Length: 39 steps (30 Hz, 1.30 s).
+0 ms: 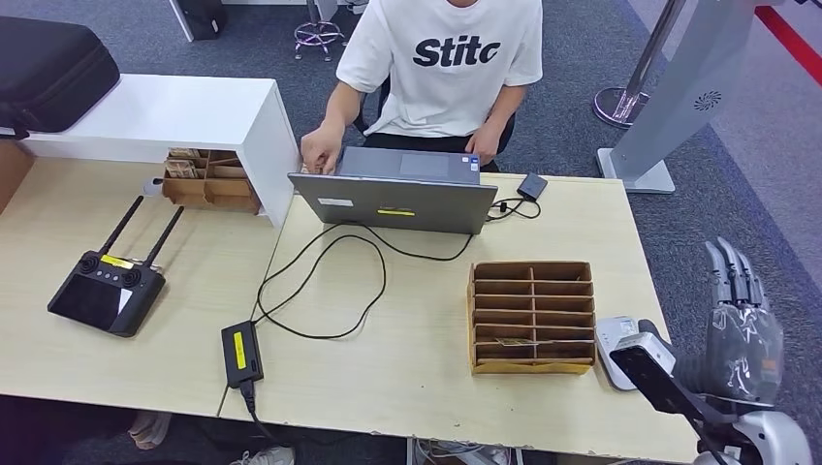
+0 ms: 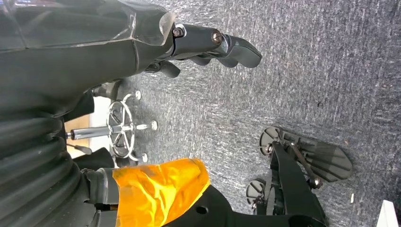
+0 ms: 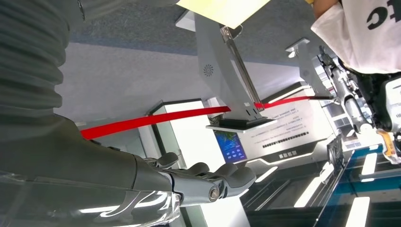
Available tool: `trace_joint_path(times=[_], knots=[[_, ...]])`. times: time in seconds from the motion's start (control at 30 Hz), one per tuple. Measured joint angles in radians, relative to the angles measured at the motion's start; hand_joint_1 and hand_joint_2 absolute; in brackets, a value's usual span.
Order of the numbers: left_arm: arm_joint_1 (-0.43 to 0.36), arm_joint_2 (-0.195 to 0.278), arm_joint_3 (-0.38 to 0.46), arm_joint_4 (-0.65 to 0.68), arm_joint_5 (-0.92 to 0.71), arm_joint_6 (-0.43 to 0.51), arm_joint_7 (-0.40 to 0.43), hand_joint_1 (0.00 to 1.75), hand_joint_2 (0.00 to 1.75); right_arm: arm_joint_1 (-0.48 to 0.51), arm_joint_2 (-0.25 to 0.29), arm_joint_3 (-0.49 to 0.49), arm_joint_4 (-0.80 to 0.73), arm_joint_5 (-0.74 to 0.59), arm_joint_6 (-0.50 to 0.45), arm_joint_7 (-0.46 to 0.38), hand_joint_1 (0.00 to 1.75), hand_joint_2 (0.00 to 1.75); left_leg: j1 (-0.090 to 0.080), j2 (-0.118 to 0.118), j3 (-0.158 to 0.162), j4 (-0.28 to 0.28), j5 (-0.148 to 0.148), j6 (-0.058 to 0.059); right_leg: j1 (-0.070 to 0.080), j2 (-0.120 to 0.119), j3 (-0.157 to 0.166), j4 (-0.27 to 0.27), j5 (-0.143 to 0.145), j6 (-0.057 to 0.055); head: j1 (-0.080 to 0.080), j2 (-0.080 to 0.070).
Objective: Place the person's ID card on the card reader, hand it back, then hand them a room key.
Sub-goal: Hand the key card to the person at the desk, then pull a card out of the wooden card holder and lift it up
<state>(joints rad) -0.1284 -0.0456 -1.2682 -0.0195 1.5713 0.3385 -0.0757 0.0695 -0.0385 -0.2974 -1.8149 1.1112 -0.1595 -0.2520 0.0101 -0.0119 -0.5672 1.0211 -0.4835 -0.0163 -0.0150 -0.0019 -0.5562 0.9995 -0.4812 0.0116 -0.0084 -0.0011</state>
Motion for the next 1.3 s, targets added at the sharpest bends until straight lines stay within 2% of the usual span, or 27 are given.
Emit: trace_joint_path(times=[0.33,0.67,1.3], knots=[[0.0,-0.003,0.017,0.0,0.0,0.0,-0.002,0.0,1.75,0.08,0.019,0.002,-0.032,-0.016,0.005,-0.036,0.0,1.75,0.0,0.0,0.0,0.0,0.0,0.0,0.0,0.0,0.0,0.0,0.0,0.0,0.0,0.0],[0.0,-0.003,0.018,0.0,0.0,-0.004,-0.004,0.0,1.75,0.112,0.039,0.076,-0.029,0.008,0.016,-0.044,0.0,1.75,0.0,0.0,0.0,0.0,0.0,0.0,0.0,0.0,0.0,0.0,0.0,0.0,0.0,0.0],[-0.001,-0.002,0.019,0.0,0.0,-0.021,-0.002,0.0,1.75,0.074,0.043,0.169,0.096,0.006,0.023,-0.015,0.0,1.75,0.0,0.0,0.0,0.0,0.0,0.0,0.0,0.0,0.0,0.0,0.0,0.0,0.0,0.0]])
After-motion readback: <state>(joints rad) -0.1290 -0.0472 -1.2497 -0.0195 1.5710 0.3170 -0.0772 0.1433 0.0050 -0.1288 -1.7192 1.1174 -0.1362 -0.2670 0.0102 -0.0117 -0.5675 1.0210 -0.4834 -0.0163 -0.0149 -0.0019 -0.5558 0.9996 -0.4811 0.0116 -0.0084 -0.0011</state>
